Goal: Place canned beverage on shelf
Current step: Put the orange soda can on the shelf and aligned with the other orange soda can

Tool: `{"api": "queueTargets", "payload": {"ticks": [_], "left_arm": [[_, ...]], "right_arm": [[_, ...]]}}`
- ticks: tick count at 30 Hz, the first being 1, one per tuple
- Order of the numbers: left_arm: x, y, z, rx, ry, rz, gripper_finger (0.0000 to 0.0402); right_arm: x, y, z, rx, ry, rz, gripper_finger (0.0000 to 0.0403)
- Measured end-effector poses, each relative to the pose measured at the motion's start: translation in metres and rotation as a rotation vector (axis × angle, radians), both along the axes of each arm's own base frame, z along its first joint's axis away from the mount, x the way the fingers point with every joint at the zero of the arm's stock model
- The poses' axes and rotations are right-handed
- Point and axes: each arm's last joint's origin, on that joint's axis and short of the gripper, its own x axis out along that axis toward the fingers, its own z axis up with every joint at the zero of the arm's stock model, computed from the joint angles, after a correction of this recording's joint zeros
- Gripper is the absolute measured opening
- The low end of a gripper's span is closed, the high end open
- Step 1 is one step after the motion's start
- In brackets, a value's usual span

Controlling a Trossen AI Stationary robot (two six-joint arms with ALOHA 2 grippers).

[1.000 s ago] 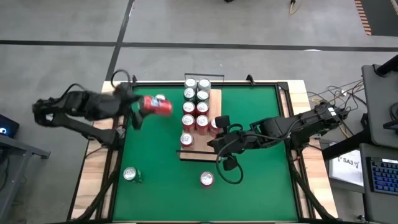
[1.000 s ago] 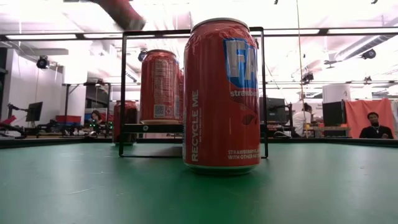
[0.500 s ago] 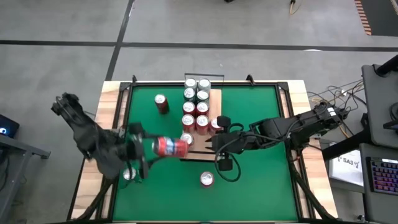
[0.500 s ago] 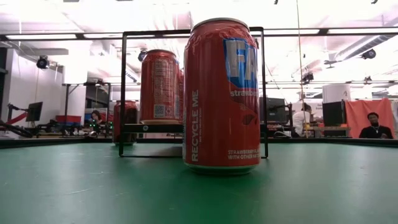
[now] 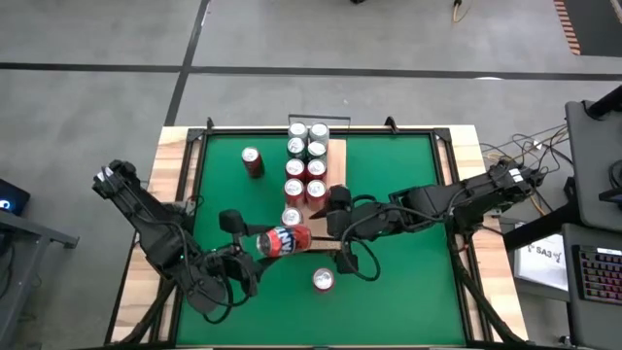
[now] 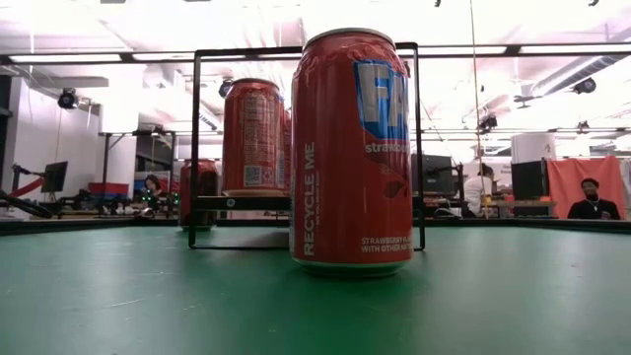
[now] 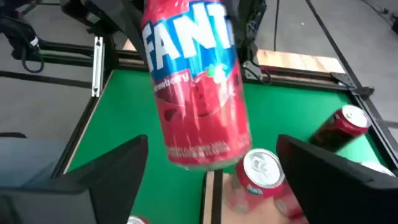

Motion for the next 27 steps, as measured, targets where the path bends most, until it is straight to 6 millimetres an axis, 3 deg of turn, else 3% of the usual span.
{"api": "queueTargets", "payload": {"ticks": [15,27], "left_arm": [[0.011,-0.006,0.011,0.015,-0.002,-0.006,0.0292],[0.014,-0.008,0.009,0.023,0.0,-0.003,0.0294]], "right_arm": [[0.021,0.007,-0.014,-0.08,0.016,0.074,0.0352],[0.029,0.003,-0.016,-0.116,0.001,0.085,0.0291]]}}
